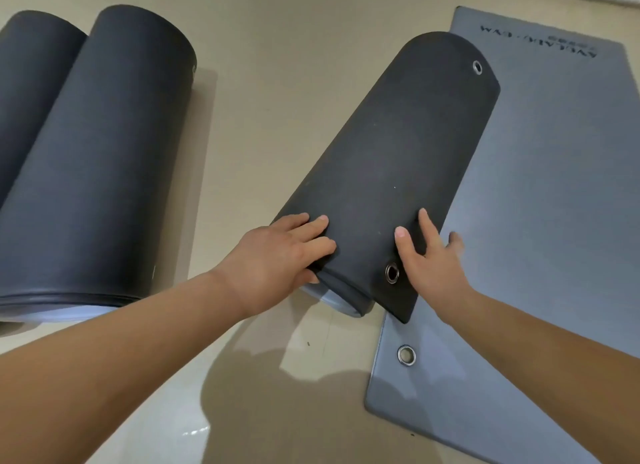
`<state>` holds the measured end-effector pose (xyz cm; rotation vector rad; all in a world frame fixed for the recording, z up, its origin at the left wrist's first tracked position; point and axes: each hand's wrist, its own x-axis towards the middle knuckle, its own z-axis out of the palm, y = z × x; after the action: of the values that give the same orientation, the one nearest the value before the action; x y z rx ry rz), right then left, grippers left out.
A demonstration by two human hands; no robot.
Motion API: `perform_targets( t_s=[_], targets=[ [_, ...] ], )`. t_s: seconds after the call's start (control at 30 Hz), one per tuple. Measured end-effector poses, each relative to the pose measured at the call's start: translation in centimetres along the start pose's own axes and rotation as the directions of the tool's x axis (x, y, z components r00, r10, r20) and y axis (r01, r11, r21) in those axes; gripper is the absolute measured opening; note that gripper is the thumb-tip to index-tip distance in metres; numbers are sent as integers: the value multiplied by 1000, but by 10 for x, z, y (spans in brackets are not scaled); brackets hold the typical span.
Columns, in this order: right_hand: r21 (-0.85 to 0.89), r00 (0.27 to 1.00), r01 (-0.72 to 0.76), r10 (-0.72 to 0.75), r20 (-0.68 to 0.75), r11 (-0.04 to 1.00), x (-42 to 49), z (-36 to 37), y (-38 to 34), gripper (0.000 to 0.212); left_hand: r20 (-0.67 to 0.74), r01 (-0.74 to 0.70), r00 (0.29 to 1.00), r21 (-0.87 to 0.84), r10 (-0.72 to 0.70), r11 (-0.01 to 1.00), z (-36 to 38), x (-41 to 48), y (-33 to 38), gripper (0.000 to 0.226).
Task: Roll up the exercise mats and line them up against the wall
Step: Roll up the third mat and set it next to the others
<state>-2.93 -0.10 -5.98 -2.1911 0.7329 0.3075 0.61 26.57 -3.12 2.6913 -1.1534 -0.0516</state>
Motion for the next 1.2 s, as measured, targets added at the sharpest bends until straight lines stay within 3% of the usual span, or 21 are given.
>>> perform_targets(
  t_s=[0.17, 0.33, 0.53, 0.7, 0.83, 0.93, 1.07, 1.2],
  targets=[
    [281, 991, -77, 41, 131, 956, -14, 2, 17, 70, 46, 116, 992, 8, -116, 993, 3, 23, 21, 47],
    [395, 962, -222, 134, 239, 892, -8, -22, 30, 93, 38, 128, 991, -18, -127, 992, 4, 34, 33, 48],
    [293, 983, -94, 41, 181, 951, -17, -16, 38, 88, -1, 137, 991, -10, -137, 991, 10, 31, 20, 45],
    [232, 979, -109, 65, 191, 967, -22, -2, 37, 89, -17, 126, 992, 74, -125, 989, 20, 25, 17, 40],
    [190, 967, -136, 88, 239, 972, -18, 3, 32, 89, 60, 127, 987, 280, -150, 952, 15, 31, 41, 53],
    [202, 949, -181, 116, 293, 963, -13, 2, 34, 91, 135, 117, 978, 258, -156, 959, 10, 43, 64, 58],
    [303, 920, -266, 147, 363, 915, -10, 2, 29, 83, 88, 255, 957, 213, -278, 943, -2, 55, 58, 55],
    [425, 977, -92, -2, 215, 900, -5, 17, 10, 62, 103, 380, 911, 169, -399, 910, 6, 49, 44, 93]
  ],
)
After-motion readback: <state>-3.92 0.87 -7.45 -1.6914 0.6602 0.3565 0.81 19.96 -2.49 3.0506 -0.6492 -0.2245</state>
